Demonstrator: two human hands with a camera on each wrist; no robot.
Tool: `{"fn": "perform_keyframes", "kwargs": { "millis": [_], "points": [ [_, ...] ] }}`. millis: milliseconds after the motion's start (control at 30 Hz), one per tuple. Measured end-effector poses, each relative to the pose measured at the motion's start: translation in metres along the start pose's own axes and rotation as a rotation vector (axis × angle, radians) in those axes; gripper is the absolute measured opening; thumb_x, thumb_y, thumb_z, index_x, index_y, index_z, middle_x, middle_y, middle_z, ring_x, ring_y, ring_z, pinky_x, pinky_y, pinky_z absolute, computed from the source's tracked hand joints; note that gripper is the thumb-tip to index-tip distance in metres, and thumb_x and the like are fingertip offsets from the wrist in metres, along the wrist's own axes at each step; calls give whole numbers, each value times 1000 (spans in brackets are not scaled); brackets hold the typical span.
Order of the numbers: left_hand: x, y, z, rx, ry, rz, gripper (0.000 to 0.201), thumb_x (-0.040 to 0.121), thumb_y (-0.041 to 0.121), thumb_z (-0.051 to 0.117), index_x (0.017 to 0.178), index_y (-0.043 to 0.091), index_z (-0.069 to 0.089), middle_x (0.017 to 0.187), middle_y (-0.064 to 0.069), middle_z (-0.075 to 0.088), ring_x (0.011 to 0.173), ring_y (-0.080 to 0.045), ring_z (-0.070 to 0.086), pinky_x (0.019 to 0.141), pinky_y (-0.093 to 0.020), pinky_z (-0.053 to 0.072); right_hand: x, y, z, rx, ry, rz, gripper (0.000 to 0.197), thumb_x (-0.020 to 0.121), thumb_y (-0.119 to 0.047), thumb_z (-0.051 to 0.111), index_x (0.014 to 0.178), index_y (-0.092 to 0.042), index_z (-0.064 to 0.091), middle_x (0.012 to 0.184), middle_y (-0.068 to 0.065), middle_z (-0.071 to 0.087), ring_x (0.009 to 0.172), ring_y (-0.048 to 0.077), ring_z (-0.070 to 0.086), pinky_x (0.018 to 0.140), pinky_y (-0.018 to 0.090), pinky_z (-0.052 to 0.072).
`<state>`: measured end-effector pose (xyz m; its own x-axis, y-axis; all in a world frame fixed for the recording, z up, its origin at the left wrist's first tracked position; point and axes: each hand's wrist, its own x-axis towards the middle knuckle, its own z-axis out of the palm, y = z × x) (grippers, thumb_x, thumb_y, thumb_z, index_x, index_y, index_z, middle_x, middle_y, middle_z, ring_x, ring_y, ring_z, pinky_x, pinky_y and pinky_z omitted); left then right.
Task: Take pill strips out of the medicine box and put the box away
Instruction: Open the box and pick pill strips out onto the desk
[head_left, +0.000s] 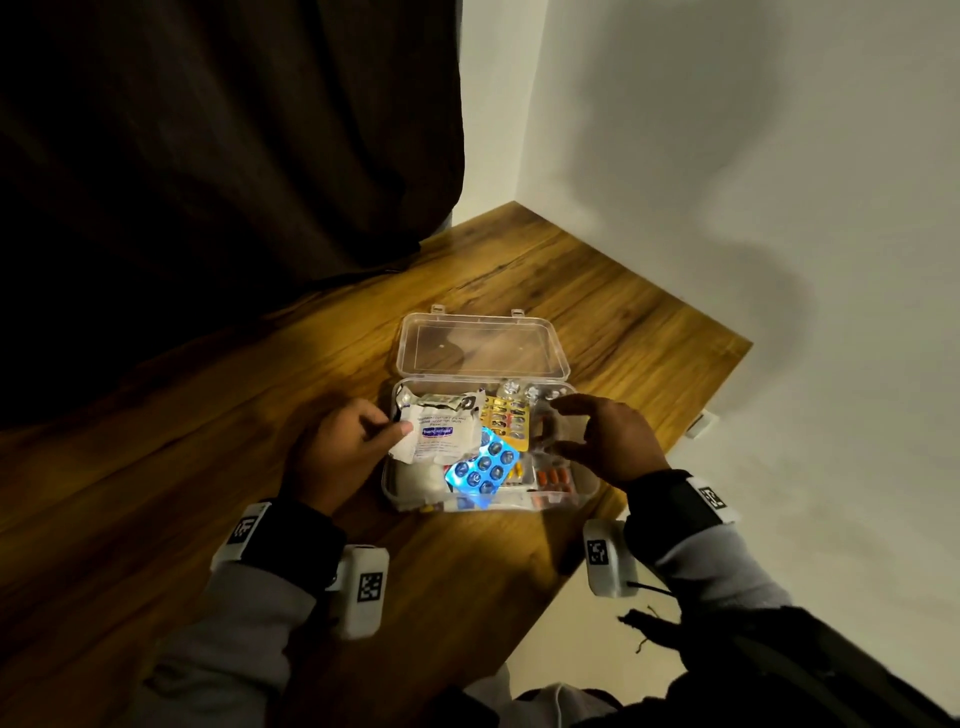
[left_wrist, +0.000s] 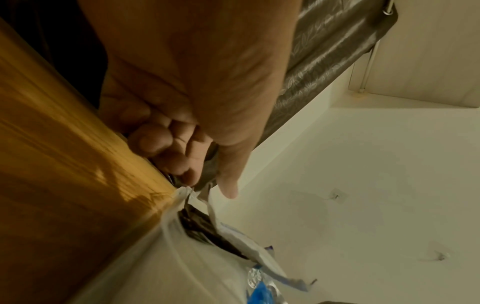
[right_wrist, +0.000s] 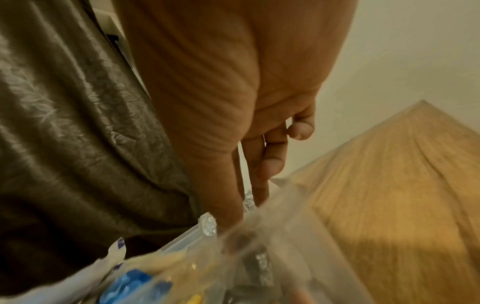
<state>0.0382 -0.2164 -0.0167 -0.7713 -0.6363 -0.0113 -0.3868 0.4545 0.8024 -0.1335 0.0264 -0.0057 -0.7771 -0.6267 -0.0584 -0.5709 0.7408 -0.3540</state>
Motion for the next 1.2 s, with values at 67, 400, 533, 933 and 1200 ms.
{"fn": "perform_keyframes", "kwargs": {
  "millis": [67,400,533,933,1200],
  "points": [
    [0,0,1,-1,16,-4,26,76,30,73,89,12,60,81,-3,60,69,-17,51,63,-32,41,0,-5,2,-145,-50,-40,67,73,-51,71,133,-35,46,128,-5,62,112,22,59,97,42,42],
    [-8,7,10,36,48,99,17,78,18,70,90,8,62,54,8,42,50,-7,39,48,-22,27,-10,-8,4,-190,-11,-62,56,69,-50,73,118,-34,52,118,-8,63,107,19,59,91,38,33],
    [-10,10,12,41,48,135,16,76,12,71,90,8,63,51,6,41,49,-10,40,49,-20,28,-17,-6,0,-206,-49,-63,57,69,-49,72,120,-37,51,121,-9,62,108,19,56,91,39,33],
    [-15,20,11,44,-71,123,22,78,8,70,93,-5,60,68,-20,56,79,-41,60,43,-1,34,11,-35,2,-203,-178,-144,59,74,-43,70,128,-38,48,142,-6,49,131,25,39,99,46,27],
    [-16,17,2,79,105,110,8,82,15,65,87,9,63,51,7,36,48,-8,35,47,-18,24,10,-31,9,-181,-140,-142,47,77,-35,62,123,-39,51,139,-6,49,129,25,39,95,46,28]
  ]
}}
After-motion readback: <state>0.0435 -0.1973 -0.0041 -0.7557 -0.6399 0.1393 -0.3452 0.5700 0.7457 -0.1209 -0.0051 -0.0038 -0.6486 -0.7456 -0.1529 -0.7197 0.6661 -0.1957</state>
